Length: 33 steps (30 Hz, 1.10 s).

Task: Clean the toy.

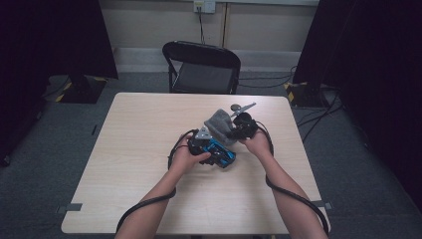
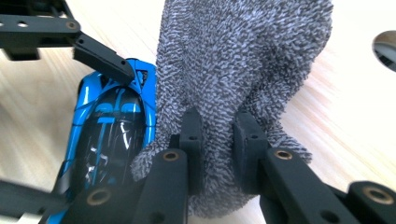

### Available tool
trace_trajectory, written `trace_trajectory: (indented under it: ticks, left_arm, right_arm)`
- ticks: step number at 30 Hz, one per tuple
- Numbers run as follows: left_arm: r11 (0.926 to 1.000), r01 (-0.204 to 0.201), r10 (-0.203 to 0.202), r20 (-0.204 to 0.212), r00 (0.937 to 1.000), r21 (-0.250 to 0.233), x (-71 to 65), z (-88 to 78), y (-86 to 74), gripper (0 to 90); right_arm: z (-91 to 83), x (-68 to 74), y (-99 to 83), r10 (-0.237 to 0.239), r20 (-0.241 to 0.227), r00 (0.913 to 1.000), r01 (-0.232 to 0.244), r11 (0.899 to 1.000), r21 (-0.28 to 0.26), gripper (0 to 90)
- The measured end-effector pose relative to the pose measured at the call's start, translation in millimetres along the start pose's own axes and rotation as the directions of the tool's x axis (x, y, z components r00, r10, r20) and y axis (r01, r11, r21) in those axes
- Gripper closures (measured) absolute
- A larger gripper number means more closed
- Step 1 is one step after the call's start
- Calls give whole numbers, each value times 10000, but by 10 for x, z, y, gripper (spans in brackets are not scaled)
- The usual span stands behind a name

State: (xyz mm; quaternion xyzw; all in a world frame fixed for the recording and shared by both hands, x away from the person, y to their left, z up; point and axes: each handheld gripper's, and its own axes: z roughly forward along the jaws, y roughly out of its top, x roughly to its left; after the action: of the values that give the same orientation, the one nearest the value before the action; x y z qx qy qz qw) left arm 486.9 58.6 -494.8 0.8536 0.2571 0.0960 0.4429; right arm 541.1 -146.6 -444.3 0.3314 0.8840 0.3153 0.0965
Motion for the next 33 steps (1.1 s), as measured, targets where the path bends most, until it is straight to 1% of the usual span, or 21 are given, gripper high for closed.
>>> trace_trajectory:
  ticks: [1,3,7,10,13,15,18,20,24,30,33]
  left_arm:
    - [10000,-7,7,-1,10000,3,-1,0,0,94]
    - [10000,-43,43,-23,10000,6,2,-4,-4,94]
    - [10000,-32,32,-22,10000,-83,1,-2,-11,94]
    - [10000,-18,18,-37,10000,-35,-1,-3,-7,94]
    - [10000,-17,17,-51,10000,19,-1,-5,-3,94]
    - [10000,-5,5,-44,10000,17,-2,-4,-2,94]
    - [10000,-4,4,-41,10000,22,-3,-4,-1,94]
    - [10000,-9,9,-39,10000,16,-2,-3,0,94]
    - [10000,-10,10,-23,10000,37,-1,-3,2,94]
    - [10000,4,-3,-17,10000,90,1,-2,8,94]
    - [10000,3,-2,-17,10000,81,2,-2,7,94]
  right_arm:
    - [29,4,6,-3,-34,10000,4,10000,75,764]
    - [100,20,20,-172,46,9998,170,9994,285,764]
    - [220,28,24,-181,1,9998,181,9986,490,763]
    - [294,22,10,-187,-112,9998,194,9972,718,762]
    - [357,25,-12,-374,-228,9990,397,9932,1099,760]
    - [363,26,-12,-435,-250,9987,461,9926,1120,761]
    - [359,41,-6,-752,-308,9967,786,9881,1323,764]
    - [346,43,-17,-768,-358,9964,810,9872,1377,764]
    - [322,34,-58,-800,-433,9959,849,9882,1277,765]
    - [265,20,-121,-1100,-546,9924,1163,9846,1306,766]
    - [229,7,-170,-1103,-628,9919,1175,9849,1272,766]
